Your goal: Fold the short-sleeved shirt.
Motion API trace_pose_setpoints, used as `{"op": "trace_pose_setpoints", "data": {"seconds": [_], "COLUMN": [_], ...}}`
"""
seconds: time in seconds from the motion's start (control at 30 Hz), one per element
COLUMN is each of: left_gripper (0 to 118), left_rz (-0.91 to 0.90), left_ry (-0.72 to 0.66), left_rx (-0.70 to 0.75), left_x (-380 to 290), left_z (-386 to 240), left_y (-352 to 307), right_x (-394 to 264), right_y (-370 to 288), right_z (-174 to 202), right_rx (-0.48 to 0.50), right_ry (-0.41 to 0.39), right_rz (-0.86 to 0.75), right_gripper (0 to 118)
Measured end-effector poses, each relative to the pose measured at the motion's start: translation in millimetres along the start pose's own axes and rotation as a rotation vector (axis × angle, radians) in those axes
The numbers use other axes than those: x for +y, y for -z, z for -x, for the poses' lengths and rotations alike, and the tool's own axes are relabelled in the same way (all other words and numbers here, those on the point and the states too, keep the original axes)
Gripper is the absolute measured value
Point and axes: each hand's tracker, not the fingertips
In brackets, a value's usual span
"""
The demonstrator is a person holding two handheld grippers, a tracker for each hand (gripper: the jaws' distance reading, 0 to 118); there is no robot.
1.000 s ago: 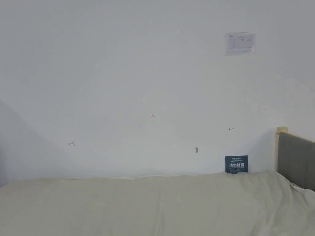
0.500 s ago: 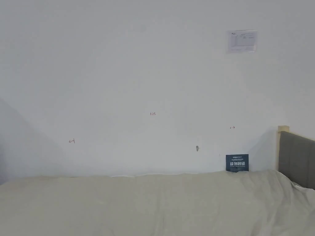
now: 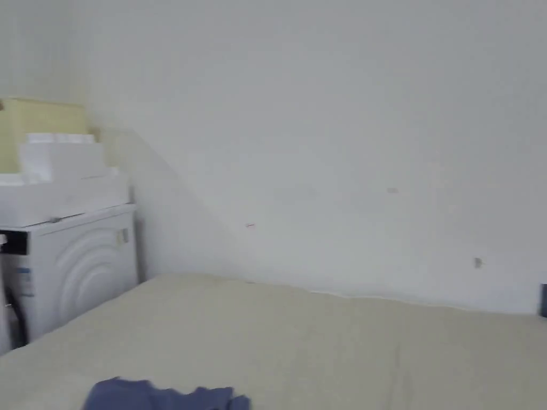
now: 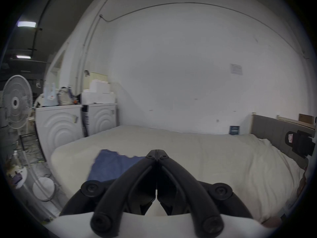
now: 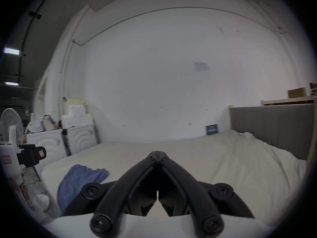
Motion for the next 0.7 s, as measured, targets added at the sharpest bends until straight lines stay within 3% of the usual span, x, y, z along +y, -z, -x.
{"op": "trace_pose_setpoints", "data": {"seconds": [0.17,0.37,0.5,0.6,0.7], "left_gripper": [0,0,0,0,0], "left_rz": [0.024,0.059,0.158,0.187,0.342], "left_ry": [-0.052,-0.063,-0.096,-0.168,-0.208], "left_rx": [0.129,0.172,0.053,0.036,-0.047], "left_x": [-2,-10,-9,-2,5], "left_z": [58,85,96,111,131], "left_y": [-16,-16,10,46,110], "right_x": [-11,-19,-13,-14,-21], "right_y": [19,31,39,45,49], "right_z": [51,62,51,44,38], "right_rx": [0.167,0.18,0.19,0.182,0.166], "right_ry": [0.016,0.006,0.081,0.037,-0.04], "right_rz": [0.039,0.083,0.145,0.161,0.179], "right_gripper": [0,0,0,0,0]}}
